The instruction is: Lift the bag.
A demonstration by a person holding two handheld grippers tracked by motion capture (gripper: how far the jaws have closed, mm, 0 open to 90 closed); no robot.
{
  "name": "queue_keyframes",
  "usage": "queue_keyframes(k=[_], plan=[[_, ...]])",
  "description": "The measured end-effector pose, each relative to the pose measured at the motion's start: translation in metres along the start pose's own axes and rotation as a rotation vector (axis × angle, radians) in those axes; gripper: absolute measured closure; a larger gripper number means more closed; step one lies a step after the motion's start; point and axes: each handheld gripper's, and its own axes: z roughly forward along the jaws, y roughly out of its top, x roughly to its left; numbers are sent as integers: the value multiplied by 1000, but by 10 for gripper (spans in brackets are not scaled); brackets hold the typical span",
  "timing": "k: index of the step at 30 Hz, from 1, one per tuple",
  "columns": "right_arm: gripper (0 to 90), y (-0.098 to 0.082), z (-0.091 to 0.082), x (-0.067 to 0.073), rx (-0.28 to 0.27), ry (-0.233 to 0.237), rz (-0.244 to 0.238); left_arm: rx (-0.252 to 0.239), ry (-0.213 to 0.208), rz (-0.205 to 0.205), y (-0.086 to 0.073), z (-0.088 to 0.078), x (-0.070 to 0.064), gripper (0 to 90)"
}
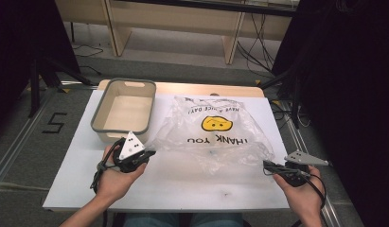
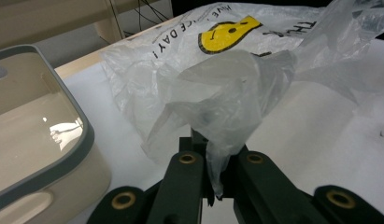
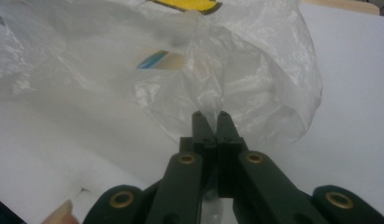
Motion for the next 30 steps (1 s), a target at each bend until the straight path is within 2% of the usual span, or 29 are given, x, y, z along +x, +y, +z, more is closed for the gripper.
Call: queue_keyframes(k=[5, 8, 13, 18, 22, 30], plan=[[900, 8, -6, 5, -59, 2, -21, 13, 21, -17, -5, 4, 7, 895], [900, 13, -8, 7, -86, 19, -14, 12, 29, -22, -5, 4, 10, 895], [900, 20, -10, 9, -126, 23, -11, -17, 51, -22, -1, 3, 14, 895], [900, 29, -16, 11, -190, 30, -13, -22, 77, -39, -3, 3, 22, 895], [900, 36, -17, 13, -221, 36, -18, -35, 94, -47, 0, 1, 26, 895], [900, 54, -15, 19, -288, 38, -35, -86, 132, -61, 9, -3, 35, 895]])
